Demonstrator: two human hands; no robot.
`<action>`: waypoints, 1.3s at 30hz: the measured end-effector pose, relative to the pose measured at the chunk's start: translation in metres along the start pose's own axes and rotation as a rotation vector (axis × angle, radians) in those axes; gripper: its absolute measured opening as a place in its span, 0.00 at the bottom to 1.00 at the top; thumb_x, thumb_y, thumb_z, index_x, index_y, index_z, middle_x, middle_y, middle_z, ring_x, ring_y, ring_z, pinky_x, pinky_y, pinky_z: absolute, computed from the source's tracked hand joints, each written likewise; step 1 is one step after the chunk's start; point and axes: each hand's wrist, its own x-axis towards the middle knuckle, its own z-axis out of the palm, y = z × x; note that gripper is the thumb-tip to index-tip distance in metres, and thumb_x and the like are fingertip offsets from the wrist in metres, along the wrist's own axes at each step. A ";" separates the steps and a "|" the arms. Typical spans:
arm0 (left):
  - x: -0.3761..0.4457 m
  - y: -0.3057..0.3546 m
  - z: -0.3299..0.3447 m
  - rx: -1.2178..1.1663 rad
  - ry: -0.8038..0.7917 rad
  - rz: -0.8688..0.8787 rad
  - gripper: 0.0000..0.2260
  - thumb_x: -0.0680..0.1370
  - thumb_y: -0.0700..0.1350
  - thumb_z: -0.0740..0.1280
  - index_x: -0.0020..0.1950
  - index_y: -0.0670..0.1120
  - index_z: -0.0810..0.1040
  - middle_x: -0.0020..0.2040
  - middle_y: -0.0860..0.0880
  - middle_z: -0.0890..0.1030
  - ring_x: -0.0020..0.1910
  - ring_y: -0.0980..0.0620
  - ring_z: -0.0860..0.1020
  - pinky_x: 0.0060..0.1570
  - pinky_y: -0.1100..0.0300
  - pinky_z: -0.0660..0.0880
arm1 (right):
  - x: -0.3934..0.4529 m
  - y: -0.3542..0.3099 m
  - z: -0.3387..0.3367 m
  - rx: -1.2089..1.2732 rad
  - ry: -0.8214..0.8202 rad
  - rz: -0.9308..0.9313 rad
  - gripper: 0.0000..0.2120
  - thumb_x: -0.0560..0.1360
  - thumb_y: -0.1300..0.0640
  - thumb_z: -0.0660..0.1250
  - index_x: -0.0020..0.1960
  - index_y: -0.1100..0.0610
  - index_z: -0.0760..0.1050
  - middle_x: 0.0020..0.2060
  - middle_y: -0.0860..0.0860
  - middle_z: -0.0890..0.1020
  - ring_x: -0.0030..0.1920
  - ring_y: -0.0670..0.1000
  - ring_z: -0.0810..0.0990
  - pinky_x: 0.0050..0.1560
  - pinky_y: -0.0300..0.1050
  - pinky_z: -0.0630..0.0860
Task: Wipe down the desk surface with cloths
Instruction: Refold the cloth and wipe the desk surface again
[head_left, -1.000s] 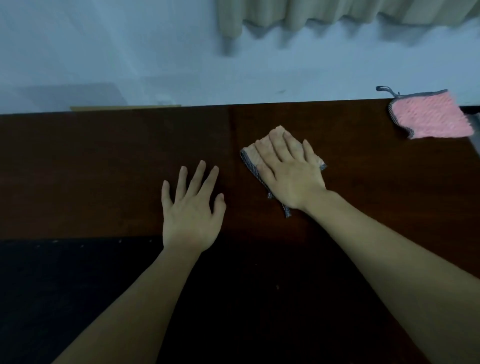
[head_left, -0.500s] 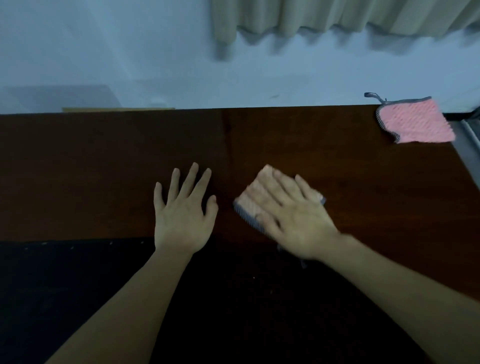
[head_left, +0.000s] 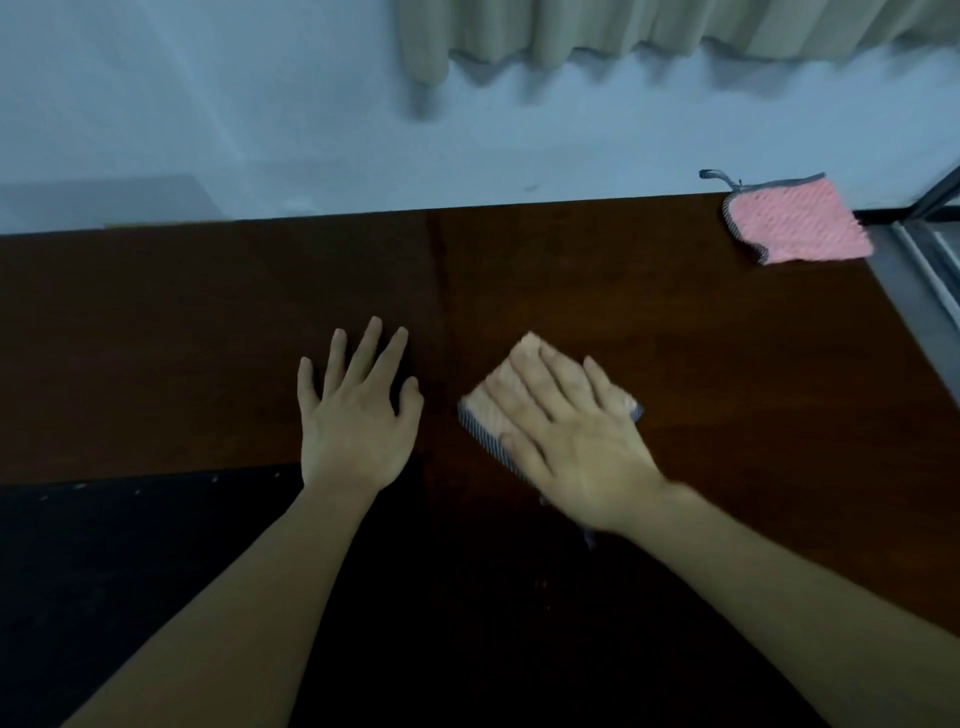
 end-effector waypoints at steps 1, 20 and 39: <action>-0.001 0.000 0.000 -0.002 0.005 0.002 0.26 0.84 0.59 0.48 0.83 0.59 0.51 0.83 0.56 0.47 0.82 0.50 0.41 0.79 0.43 0.38 | -0.014 -0.002 0.004 0.000 0.009 -0.021 0.28 0.84 0.40 0.43 0.83 0.45 0.50 0.83 0.52 0.52 0.82 0.56 0.47 0.79 0.62 0.46; -0.005 0.002 -0.004 0.010 0.004 0.107 0.25 0.84 0.57 0.50 0.82 0.60 0.53 0.83 0.56 0.48 0.82 0.51 0.42 0.79 0.45 0.38 | 0.000 0.025 -0.009 0.005 -0.063 0.101 0.30 0.81 0.39 0.33 0.82 0.43 0.37 0.82 0.50 0.38 0.81 0.54 0.35 0.79 0.60 0.36; 0.016 0.094 0.024 0.030 -0.050 0.120 0.25 0.84 0.58 0.47 0.82 0.62 0.49 0.83 0.57 0.45 0.82 0.51 0.40 0.79 0.45 0.38 | 0.038 0.107 -0.025 0.045 -0.026 0.261 0.27 0.85 0.40 0.38 0.82 0.41 0.36 0.82 0.48 0.37 0.81 0.53 0.35 0.79 0.60 0.36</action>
